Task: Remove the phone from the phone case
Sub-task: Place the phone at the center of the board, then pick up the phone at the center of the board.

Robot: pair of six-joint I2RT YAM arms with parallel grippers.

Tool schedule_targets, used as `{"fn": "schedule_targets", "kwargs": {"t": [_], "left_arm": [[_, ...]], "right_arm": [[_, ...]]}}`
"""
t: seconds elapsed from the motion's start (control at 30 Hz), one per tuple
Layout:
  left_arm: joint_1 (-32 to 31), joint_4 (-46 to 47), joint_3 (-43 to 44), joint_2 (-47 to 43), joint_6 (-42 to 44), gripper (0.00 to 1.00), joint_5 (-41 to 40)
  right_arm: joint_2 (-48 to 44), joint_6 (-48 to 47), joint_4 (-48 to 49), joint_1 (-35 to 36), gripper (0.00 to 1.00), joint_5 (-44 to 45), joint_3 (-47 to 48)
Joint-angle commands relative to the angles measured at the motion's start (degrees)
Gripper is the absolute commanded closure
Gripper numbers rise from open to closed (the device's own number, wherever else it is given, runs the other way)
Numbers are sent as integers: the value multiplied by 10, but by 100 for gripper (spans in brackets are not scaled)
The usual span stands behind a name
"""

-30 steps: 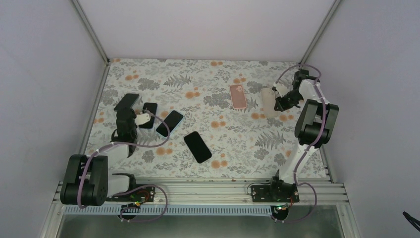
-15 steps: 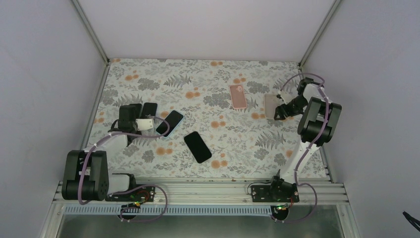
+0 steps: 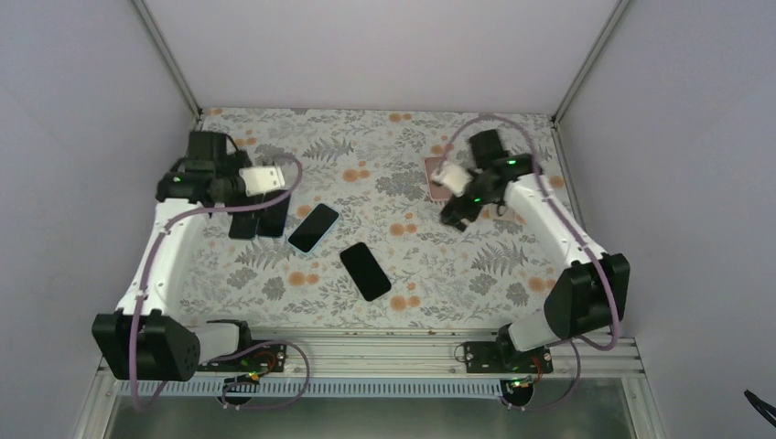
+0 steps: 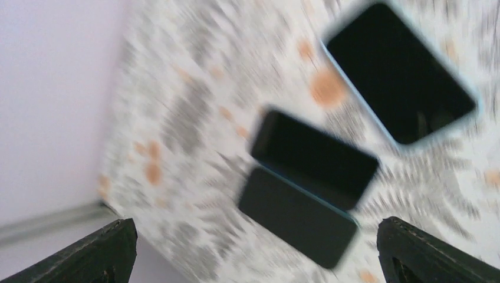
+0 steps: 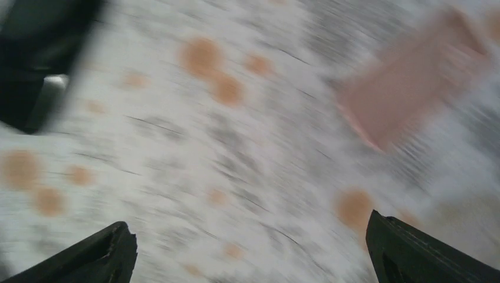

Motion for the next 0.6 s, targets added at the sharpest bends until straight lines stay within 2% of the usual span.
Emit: {"fn": "schedule_targets", "kwargs": {"t": [0.0, 0.07, 0.2, 0.27, 0.37, 0.57], "left_arm": [[0, -81, 127, 0, -94, 0, 205], [-2, -44, 137, 0, -132, 0, 226], [-2, 57, 107, -18, -191, 0, 190], [-2, 89, 88, -24, -206, 0, 164], [-2, 113, 67, -26, -221, 0, 131], [-2, 127, 46, -28, -243, 0, 117]], "right_arm": [[31, 72, -66, 131, 0, -153, -18], [43, 143, -31, 188, 0, -168, -32], [39, 319, 103, 310, 0, -10, -93], [43, 348, 127, 355, 0, -12, -107], [68, 383, 143, 390, 0, -6, -100], [172, 411, 144, 393, 0, 1, -41]]}}
